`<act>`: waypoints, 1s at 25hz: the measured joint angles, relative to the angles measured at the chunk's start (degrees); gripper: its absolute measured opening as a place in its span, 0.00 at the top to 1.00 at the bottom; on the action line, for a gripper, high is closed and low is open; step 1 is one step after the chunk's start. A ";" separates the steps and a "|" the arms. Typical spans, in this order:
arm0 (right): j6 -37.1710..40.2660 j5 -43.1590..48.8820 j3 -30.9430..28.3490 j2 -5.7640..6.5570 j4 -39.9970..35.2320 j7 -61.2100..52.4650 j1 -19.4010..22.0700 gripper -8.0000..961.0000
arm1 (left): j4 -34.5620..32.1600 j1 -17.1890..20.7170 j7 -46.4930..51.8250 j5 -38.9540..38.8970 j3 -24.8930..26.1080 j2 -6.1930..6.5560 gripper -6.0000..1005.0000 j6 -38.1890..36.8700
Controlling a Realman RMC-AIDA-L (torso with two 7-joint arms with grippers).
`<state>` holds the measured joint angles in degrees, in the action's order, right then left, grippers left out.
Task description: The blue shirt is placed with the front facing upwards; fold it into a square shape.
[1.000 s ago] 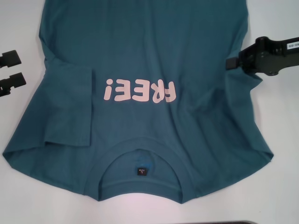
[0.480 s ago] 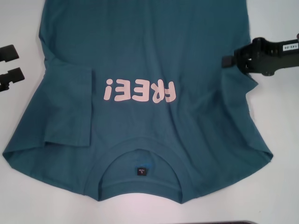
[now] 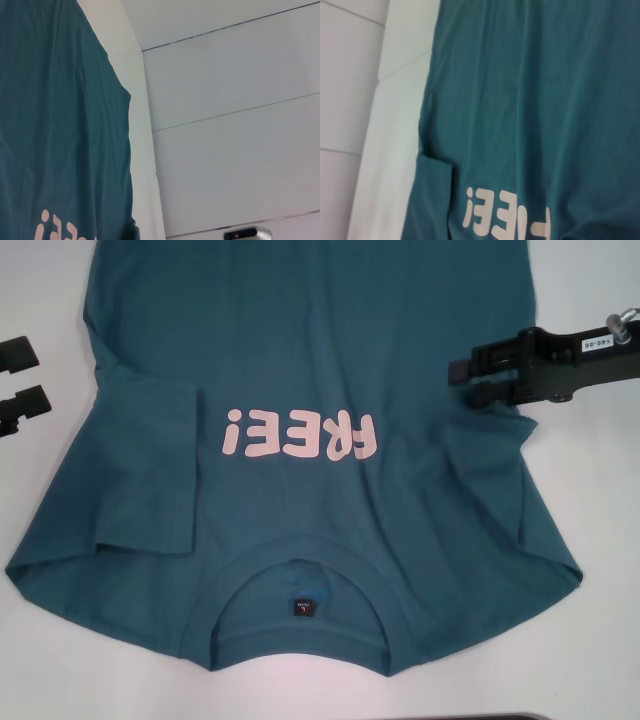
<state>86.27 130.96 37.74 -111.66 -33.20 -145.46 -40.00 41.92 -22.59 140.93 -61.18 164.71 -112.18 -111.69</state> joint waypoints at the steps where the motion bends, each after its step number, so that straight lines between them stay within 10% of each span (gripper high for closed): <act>1: -0.15 0.01 0.53 0.01 -0.18 -0.07 -0.20 0.53 | 0.00 0.00 0.02 0.00 0.00 0.02 0.27 0.05; 9: 0.45 -0.25 3.51 0.43 -1.86 0.49 -3.27 0.21 | 0.00 0.09 0.05 0.00 0.00 0.03 0.27 0.25; 20: 5.76 9.91 5.27 4.03 -11.08 -0.35 -3.01 0.17 | 0.13 0.24 0.57 0.00 0.00 0.40 0.27 0.72; 25: 6.70 11.52 6.05 3.29 -11.67 4.12 -2.88 0.17 | 0.05 0.47 0.64 0.01 0.00 0.45 0.27 0.89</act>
<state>92.97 142.47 43.80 -108.37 -44.88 -141.34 -42.88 41.97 -22.12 141.56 -61.17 164.71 -111.72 -110.79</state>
